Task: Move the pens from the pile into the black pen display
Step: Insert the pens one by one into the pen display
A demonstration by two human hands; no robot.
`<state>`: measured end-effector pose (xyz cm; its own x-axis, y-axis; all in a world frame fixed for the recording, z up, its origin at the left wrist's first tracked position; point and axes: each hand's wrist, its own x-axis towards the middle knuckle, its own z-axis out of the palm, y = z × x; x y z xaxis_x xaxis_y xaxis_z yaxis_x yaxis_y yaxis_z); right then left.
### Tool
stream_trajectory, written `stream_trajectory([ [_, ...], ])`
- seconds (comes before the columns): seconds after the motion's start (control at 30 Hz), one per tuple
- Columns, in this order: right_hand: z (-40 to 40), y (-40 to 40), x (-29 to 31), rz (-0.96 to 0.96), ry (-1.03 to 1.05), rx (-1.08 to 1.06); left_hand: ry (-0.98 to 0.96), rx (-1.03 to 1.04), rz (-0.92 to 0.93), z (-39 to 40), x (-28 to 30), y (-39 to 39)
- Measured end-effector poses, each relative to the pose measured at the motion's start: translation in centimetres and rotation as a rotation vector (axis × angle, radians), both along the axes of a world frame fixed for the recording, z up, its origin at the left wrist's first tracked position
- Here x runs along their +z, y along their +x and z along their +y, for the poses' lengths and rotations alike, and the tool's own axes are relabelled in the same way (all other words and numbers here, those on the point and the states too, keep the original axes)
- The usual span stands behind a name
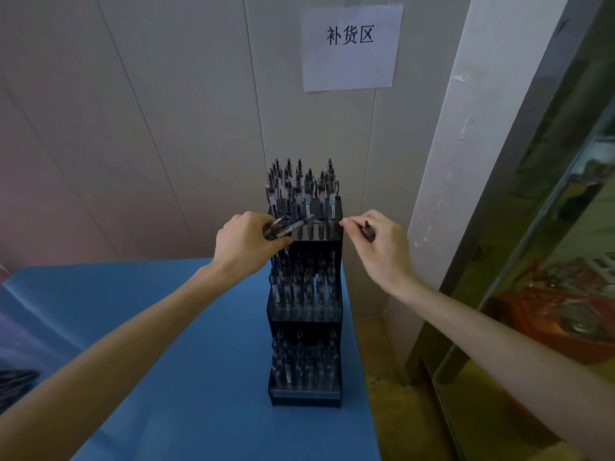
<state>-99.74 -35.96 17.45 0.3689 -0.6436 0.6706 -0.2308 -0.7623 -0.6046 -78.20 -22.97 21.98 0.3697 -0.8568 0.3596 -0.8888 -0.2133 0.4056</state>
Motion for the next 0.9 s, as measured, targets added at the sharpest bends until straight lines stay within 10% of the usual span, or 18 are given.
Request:
stream_trajectory([
  [0.13,0.7,-0.2,0.6,-0.060,0.232,0.026,0.004,0.017,-0.015,0.0,0.1,0.3],
  [0.37,1.7,-0.8,-0.1,-0.034,-0.132,-0.078,-0.015,0.022,0.048,0.1,-0.2,1.2],
  [0.9,1.2,-0.2,-0.4,-0.111,0.081,0.070,0.086,0.005,-0.104,-0.7,-1.0,-0.3],
])
